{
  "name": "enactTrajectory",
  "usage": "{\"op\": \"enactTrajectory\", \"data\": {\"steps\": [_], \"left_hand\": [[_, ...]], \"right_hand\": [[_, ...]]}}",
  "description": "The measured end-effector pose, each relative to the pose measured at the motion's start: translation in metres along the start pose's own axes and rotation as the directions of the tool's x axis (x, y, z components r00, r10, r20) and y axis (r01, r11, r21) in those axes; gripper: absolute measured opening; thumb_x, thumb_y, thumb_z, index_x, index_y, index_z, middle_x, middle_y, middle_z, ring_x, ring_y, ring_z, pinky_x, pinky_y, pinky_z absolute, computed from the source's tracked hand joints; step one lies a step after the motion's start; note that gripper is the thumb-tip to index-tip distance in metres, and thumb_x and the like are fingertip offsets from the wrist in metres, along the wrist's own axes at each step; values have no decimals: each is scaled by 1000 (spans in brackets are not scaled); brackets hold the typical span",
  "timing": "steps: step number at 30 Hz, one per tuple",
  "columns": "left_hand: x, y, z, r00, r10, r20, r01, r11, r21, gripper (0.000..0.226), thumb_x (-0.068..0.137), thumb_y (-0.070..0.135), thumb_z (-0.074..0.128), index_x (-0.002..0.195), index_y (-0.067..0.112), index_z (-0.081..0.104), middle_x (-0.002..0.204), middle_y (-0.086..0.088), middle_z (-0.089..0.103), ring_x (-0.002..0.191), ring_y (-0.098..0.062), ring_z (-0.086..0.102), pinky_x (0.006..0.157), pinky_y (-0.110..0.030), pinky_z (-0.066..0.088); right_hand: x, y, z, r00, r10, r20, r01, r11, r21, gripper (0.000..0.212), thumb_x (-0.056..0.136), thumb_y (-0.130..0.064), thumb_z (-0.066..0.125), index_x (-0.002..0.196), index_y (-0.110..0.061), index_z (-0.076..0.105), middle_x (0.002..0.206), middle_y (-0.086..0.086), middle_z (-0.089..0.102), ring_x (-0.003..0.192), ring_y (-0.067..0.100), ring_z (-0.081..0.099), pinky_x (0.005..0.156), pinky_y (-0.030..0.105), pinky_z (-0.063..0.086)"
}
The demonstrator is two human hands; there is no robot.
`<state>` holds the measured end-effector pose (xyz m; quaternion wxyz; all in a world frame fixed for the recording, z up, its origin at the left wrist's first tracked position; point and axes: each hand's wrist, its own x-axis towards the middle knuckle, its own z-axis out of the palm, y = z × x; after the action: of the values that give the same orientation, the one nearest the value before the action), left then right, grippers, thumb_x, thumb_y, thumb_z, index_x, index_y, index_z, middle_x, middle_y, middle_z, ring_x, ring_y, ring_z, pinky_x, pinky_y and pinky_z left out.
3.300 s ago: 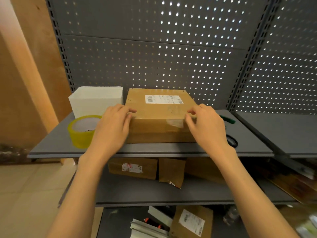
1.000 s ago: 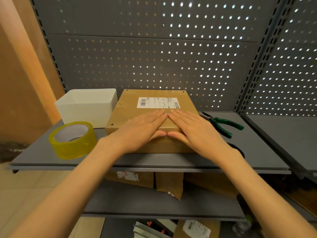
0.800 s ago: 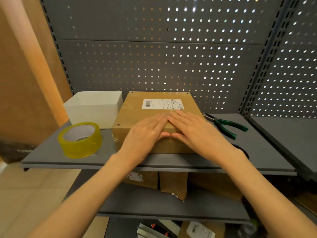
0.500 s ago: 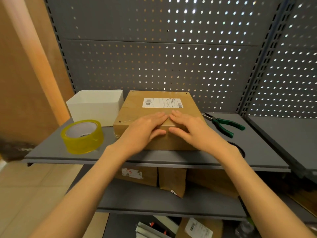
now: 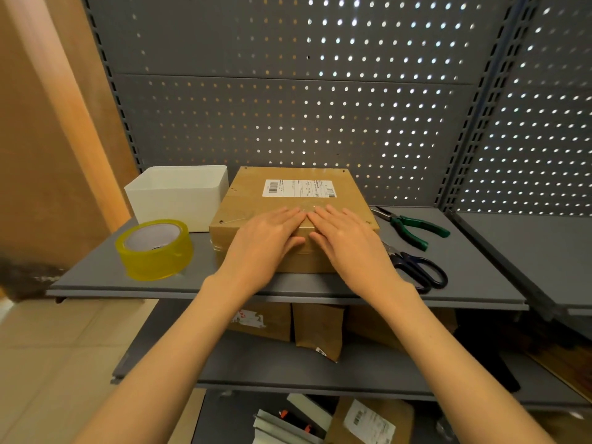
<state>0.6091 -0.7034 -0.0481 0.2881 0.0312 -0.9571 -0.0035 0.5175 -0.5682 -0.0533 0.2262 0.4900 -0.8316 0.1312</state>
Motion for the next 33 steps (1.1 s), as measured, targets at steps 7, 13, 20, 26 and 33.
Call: {"op": "enactTrajectory", "data": {"steps": [7, 13, 20, 26, 33], "left_hand": [[-12, 6, -21, 993, 2, -121, 22, 980, 198, 20, 83, 30, 66, 94, 14, 72, 83, -4, 73, 72, -24, 66, 67, -32, 50], [-29, -16, -41, 964, -159, -215, 206, 954, 217, 15, 87, 22, 64, 93, 10, 72, 79, -9, 72, 69, -30, 64, 61, -33, 47], [-71, -44, -69, 910, -348, -224, 404, 866, 296, 15, 81, 24, 69, 79, 10, 70, 69, -8, 68, 61, -31, 62, 50, -30, 43], [-109, -73, -83, 879, -420, -227, 474, 825, 308, 11, 79, 24, 69, 79, 13, 68, 73, -5, 65, 66, -30, 61, 53, -27, 37], [-123, -123, -86, 906, -403, -127, 422, 877, 231, 22, 82, 31, 62, 96, 15, 66, 88, -4, 65, 81, -27, 59, 60, -30, 38]], "right_hand": [[-22, 7, -20, 991, 80, -111, -89, 993, -77, 54, 92, -38, 32, 123, -2, 58, 120, 13, 64, 115, 26, 59, 99, 43, 42], [-13, 8, -33, 988, 14, -151, -12, 1000, 14, 35, 93, -25, 54, 121, -4, 59, 116, 11, 65, 109, 26, 61, 94, 37, 45], [16, -34, -26, 984, -86, -157, 99, 992, 79, 26, 93, -23, 53, 112, -6, 62, 102, 9, 66, 93, 25, 61, 80, 36, 48], [42, -89, -14, 977, -145, -157, 164, 980, 112, 23, 95, -23, 48, 108, -9, 62, 102, 8, 64, 94, 24, 58, 82, 36, 44], [70, -137, 2, 986, -134, -102, 143, 986, 86, 27, 97, -25, 43, 113, -10, 58, 105, 7, 61, 95, 24, 55, 81, 35, 42]]}}
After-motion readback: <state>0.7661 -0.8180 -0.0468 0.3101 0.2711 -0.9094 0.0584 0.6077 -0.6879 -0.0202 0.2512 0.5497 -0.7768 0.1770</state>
